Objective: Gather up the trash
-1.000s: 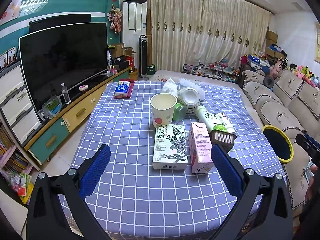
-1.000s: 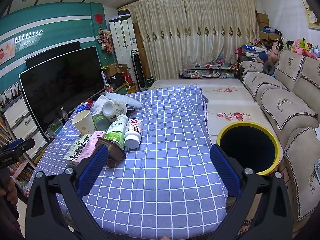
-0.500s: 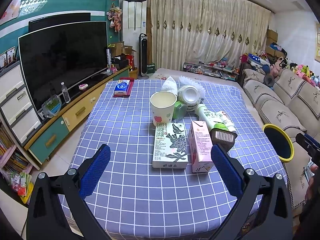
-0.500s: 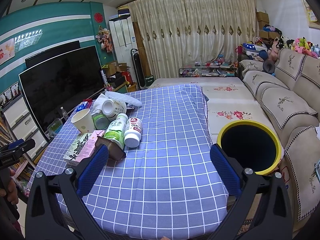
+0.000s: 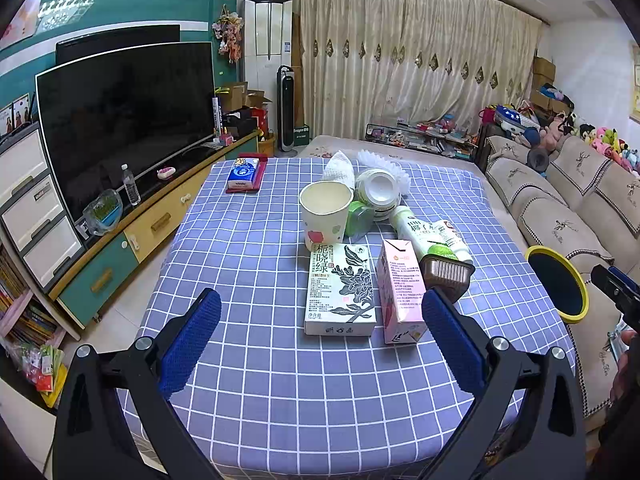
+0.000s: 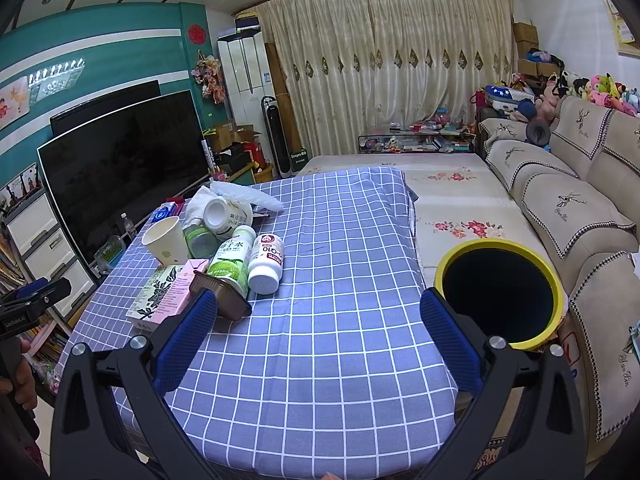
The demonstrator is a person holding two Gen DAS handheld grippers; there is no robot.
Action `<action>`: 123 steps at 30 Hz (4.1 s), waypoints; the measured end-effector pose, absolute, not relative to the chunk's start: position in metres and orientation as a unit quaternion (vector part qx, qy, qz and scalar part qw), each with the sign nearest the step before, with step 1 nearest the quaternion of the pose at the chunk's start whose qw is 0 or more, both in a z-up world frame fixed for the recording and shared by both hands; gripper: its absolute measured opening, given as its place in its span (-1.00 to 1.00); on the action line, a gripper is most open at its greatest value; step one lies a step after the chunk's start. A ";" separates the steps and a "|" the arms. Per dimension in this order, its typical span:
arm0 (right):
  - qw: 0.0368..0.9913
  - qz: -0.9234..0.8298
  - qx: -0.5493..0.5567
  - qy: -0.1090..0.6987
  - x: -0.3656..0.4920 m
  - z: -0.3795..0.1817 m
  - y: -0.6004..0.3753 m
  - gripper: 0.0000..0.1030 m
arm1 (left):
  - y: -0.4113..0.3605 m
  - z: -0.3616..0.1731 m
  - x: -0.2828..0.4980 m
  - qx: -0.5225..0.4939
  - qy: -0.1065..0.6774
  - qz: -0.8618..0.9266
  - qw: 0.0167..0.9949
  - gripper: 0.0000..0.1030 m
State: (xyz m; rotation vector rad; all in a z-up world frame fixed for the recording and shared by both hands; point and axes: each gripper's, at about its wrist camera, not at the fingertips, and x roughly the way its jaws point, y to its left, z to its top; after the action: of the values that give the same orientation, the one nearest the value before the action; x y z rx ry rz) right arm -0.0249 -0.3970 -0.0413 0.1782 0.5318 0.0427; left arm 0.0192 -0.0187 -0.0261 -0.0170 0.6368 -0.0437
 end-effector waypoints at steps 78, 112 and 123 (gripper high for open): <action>0.913 0.150 0.084 0.369 0.151 -0.113 -0.349 -0.16 | -0.007 -0.096 0.144 -0.039 0.397 -0.043 0.916 0.93; 0.943 0.099 0.090 0.304 0.149 -0.056 -0.420 -0.08 | -0.017 -0.098 0.143 -0.043 0.397 -0.073 0.914 0.93; 0.880 -0.121 0.090 0.451 0.153 -0.150 -0.594 -0.07 | -0.053 -0.097 0.148 -0.028 0.402 -0.097 0.910 0.93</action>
State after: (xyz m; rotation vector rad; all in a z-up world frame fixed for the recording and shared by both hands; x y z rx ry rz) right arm 0.1530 -0.5936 -0.1503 0.1870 0.9397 -0.2516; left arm 0.1479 -0.0527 -0.0966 -0.0575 0.8281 -0.1998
